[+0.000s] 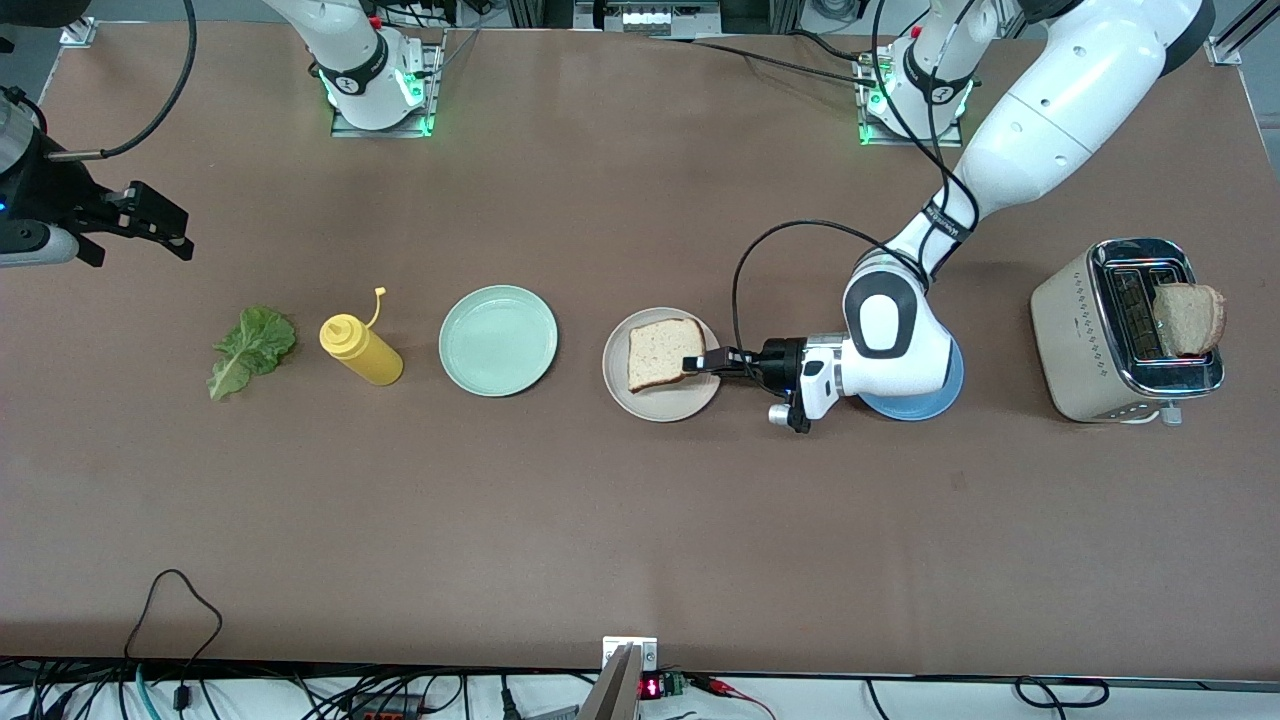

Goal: Make sandwich in beige plate with both arms
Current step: 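Reach the right gripper to the mustard bottle while the left gripper withdraws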

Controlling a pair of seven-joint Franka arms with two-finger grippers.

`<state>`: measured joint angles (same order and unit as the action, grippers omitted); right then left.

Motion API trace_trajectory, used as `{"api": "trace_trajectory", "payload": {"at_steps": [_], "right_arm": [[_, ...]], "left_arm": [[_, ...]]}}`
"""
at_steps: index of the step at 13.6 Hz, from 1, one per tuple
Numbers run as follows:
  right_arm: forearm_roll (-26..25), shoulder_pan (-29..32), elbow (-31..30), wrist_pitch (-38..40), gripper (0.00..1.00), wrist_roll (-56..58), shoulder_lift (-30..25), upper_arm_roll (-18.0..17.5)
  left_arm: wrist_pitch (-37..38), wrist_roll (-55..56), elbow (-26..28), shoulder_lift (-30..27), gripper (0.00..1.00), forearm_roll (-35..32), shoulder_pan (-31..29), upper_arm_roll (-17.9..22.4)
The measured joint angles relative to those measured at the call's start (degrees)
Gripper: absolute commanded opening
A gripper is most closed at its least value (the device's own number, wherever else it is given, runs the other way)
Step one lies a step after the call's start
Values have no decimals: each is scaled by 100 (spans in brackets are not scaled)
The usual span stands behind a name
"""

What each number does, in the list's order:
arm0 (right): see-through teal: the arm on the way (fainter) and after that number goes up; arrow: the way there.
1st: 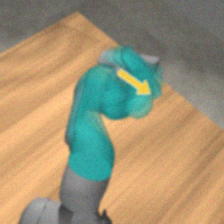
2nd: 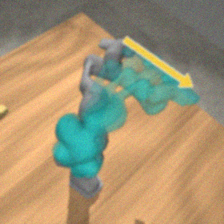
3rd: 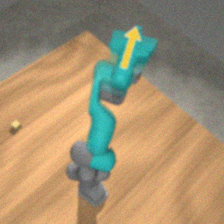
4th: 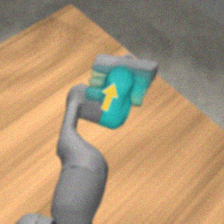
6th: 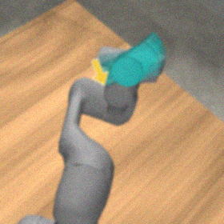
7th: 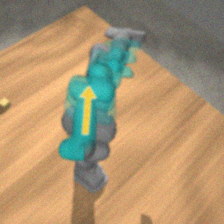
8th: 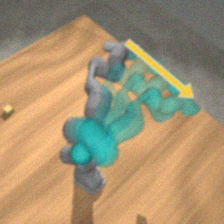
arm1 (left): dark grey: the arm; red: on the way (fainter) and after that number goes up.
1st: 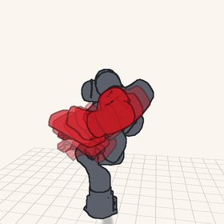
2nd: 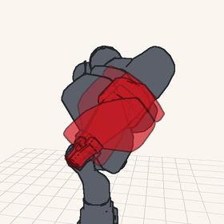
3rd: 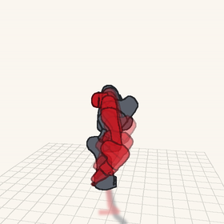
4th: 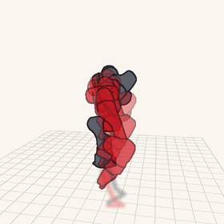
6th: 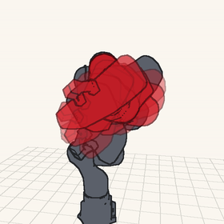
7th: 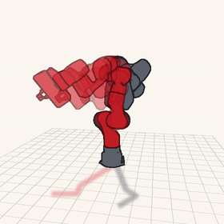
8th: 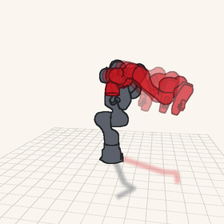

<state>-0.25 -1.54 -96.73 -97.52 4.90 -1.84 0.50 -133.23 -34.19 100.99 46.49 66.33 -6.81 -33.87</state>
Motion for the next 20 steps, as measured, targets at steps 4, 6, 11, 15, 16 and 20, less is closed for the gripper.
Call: {"api": "trace_trajectory", "payload": {"at_steps": [4, 6, 11, 15, 16, 20], "right_arm": [[958, 87, -212, 15, 100, 1673, 9, 257], [1537, 231, -408, 13, 100, 2737, 10, 532], [2764, 610, -1081, -263, 100, 5019, -37, 632], [4089, 1138, -1939, -499, 100, 7296, 69, 650], [4365, 1253, -2081, -509, 100, 7942, 190, 652], [5589, 1588, -2230, -297, 100, 10564, 1282, 654]], "left_arm": [[-28, -4, -59, 7, 100, 0, -45, 27], [-29, -5, -86, -152, 100, -9, -77, 49], [-21, 433, 8, -669, 100, -1766, -81, 364], [374, 1577, -83, -1083, 100, -4183, -91, 650], [713, 1788, -217, -1183, 100, -4825, -96, 803], [2250, 2239, -656, -1358, 100, -7141, -177, 1316]]}}
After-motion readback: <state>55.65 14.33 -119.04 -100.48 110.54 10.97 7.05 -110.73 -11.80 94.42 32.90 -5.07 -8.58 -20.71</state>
